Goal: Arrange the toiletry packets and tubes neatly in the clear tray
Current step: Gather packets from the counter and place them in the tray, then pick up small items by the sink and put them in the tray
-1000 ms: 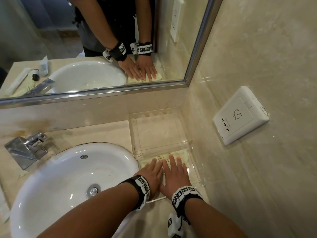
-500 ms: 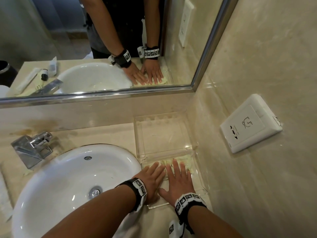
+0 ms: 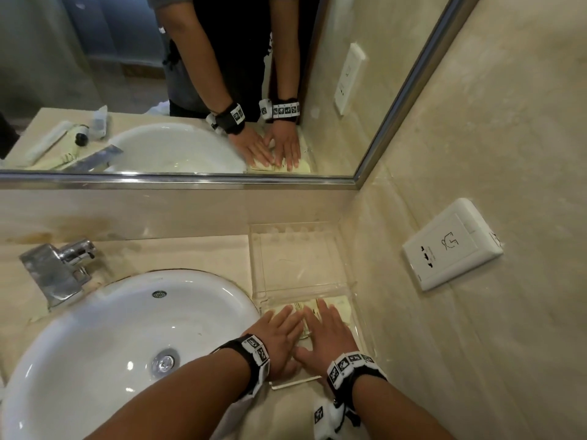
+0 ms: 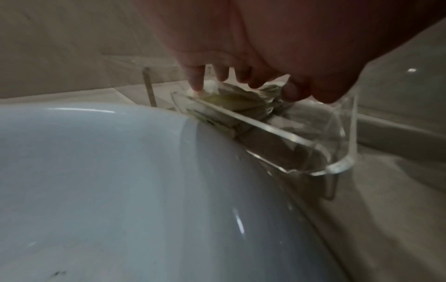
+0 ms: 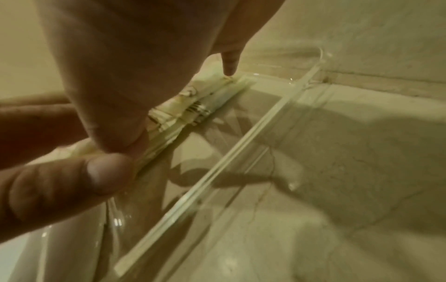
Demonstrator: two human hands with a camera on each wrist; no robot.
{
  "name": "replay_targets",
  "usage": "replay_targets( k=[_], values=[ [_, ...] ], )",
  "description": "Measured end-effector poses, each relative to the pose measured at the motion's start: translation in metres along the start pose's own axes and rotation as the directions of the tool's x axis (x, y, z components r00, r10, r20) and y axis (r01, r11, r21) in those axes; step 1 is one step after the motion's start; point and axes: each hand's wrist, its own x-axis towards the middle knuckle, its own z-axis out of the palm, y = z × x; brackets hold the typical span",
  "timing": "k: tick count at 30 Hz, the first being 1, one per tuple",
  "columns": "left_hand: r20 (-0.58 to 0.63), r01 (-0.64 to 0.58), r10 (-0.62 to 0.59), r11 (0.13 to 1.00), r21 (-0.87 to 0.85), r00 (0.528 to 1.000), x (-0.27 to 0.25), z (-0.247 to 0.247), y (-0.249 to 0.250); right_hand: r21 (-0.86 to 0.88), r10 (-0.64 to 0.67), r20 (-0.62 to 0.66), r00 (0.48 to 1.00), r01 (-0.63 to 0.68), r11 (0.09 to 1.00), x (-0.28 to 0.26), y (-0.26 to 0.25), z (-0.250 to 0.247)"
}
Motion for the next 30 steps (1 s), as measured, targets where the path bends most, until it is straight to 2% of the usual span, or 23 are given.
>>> replay_targets(
  k=[3, 7, 11, 14, 21, 24, 26, 30],
  values=[
    [-0.054, 0.010, -0.011, 1.000, -0.018, 0.998, -0.017, -0.010, -0.004, -0.022, 0.044, 0.000, 0.999, -0.044, 0.999, -0.006, -0.011, -0.017],
    [-0.139, 0.141, -0.157, 0.983, -0.117, 0.978, -0.050, -0.029, -0.018, -0.054, 0.037, -0.074, 0.997, -0.041, 0.998, -0.019, -0.043, -0.037],
    [-0.139, 0.264, -0.287, 0.951, -0.161, 0.948, -0.101, -0.028, -0.049, -0.110, -0.087, -0.128, 0.988, 0.073, 0.991, -0.027, -0.105, -0.046],
    [-0.135, 0.347, -0.381, 0.911, -0.223, 0.915, -0.146, -0.024, -0.078, -0.094, -0.179, -0.120, 0.976, 0.168, 0.981, -0.029, -0.160, -0.048],
    [-0.076, 0.498, -0.546, 0.805, -0.322, 0.834, -0.270, -0.015, -0.139, -0.095, -0.307, 0.013, 0.952, 0.306, 0.947, -0.035, -0.282, -0.029],
    [-0.011, 0.580, -0.631, 0.721, -0.379, 0.776, -0.327, -0.001, -0.164, -0.119, -0.350, 0.091, 0.932, 0.359, 0.926, -0.036, -0.317, -0.017],
    [0.021, 0.642, -0.700, 0.643, -0.418, 0.714, -0.364, 0.009, -0.182, -0.127, -0.367, 0.135, 0.920, 0.384, 0.915, -0.036, -0.337, -0.013],
    [0.077, 0.753, -0.841, 0.434, -0.495, 0.535, -0.426, 0.019, -0.218, -0.148, -0.412, 0.152, 0.898, 0.433, 0.889, -0.036, -0.381, -0.011]
  ],
)
